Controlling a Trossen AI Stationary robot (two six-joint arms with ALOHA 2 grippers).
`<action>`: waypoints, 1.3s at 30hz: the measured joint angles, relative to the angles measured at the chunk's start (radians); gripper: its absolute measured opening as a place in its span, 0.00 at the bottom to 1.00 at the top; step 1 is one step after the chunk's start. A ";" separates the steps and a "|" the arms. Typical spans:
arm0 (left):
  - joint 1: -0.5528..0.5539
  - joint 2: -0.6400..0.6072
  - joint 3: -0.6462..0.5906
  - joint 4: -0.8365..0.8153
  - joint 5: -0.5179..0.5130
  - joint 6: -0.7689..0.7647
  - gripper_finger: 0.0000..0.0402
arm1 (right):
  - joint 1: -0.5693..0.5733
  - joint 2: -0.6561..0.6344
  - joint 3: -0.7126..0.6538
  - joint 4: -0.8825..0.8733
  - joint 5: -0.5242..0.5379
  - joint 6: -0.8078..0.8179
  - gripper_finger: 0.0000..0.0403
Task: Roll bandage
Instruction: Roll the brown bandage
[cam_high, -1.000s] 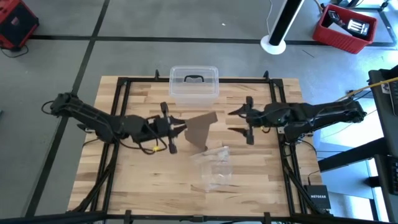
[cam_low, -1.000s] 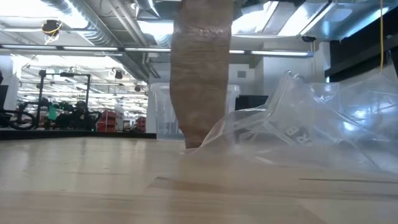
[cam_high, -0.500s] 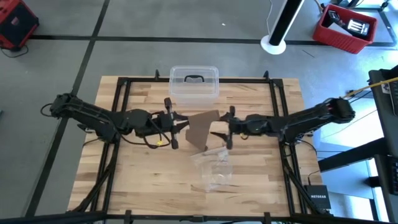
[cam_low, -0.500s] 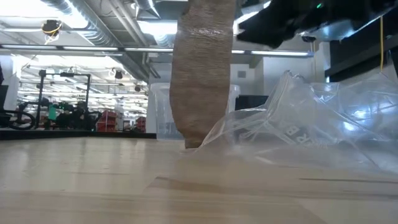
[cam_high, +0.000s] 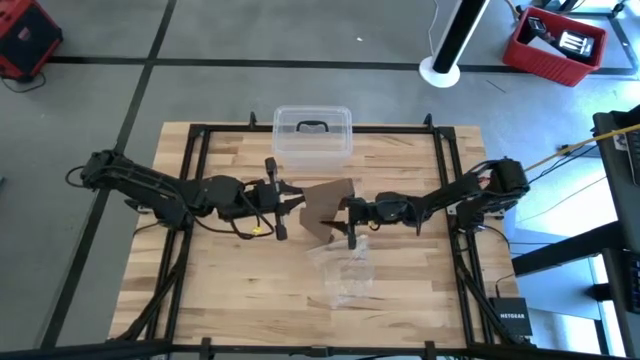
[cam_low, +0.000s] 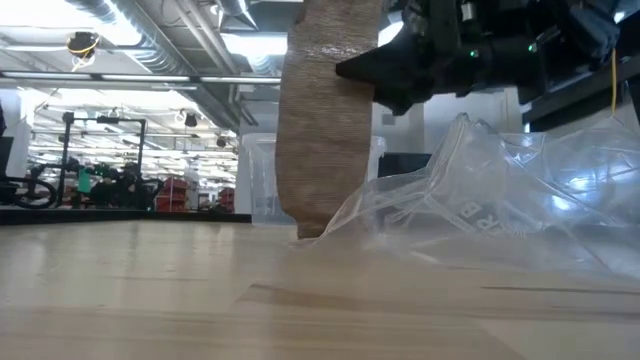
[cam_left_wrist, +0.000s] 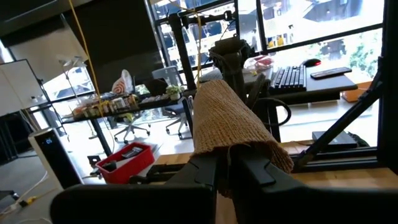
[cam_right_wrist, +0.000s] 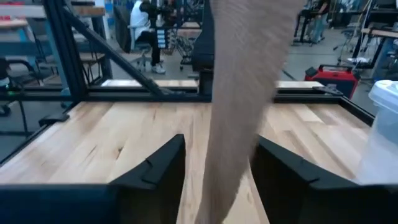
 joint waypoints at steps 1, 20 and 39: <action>0.000 0.000 0.000 0.000 0.000 0.003 0.04 | 0.000 0.016 0.000 0.030 0.001 0.000 0.43; -0.048 -0.026 0.000 -0.025 0.092 -0.105 0.04 | 0.000 -0.157 0.013 -0.066 0.113 -0.307 0.02; -0.151 -0.027 -0.033 -0.320 0.214 -0.285 0.04 | 0.000 -0.703 0.100 -0.355 0.410 -0.838 0.01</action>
